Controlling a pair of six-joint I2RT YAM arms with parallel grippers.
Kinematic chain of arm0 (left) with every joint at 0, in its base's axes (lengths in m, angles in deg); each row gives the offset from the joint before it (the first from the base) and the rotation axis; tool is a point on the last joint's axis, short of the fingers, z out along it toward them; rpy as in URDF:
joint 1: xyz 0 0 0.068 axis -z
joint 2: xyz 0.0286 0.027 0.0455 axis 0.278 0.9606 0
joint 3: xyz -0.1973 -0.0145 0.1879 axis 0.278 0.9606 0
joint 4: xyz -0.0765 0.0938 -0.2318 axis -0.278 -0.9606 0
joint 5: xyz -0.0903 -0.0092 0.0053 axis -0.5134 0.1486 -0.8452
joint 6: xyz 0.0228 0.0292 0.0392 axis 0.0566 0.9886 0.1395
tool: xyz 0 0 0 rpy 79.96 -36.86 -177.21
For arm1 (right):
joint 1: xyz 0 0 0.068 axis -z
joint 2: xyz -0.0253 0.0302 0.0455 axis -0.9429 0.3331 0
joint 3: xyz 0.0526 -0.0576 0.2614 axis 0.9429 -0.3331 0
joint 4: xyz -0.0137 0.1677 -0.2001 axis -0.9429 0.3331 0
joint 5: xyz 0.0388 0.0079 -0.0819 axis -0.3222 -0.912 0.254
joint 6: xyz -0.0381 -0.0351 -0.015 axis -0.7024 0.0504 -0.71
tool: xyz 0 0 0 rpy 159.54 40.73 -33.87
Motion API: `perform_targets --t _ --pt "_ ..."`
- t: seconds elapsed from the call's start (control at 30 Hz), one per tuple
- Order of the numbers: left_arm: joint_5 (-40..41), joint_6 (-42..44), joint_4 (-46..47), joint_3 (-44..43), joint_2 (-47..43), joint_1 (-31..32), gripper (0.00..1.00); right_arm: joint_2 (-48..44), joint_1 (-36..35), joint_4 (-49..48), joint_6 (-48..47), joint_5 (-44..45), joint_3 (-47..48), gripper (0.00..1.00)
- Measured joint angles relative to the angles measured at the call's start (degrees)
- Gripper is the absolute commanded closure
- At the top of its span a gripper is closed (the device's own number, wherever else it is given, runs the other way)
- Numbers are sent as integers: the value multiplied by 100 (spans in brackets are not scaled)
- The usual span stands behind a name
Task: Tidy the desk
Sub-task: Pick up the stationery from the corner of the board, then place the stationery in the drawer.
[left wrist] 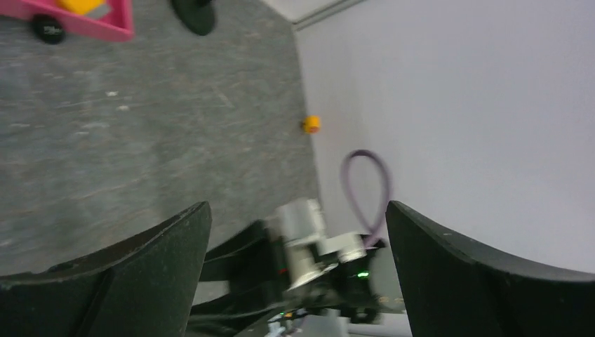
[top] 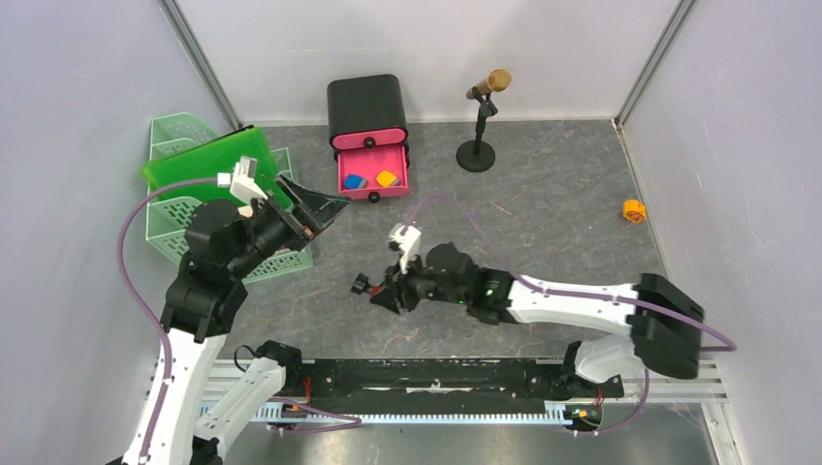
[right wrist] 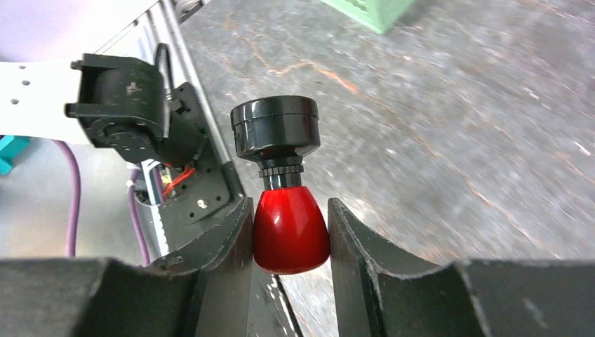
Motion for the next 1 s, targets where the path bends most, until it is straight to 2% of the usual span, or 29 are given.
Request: perform_targets --t 0.2,0.4,0.63,0.8,1.0 --pt "555 1029 -463 737 -55 0 0 -1123 422 538 136 140 -717 100" --pt "769 2055 -387 1600 -249 -13 0 -1600 560 949 140 216 -960 100" --pt "1185 2653 323 2953 -1563 -13 0 -1523 745 1119 133 153 -977 100" --pt "1185 2736 1097 3934 -2492 -15 0 -984 975 1266 105 -92 -785 100" --pt "1246 2992 1521 4411 -2940 -13 0 -616 1220 1311 76 -374 -472 100"
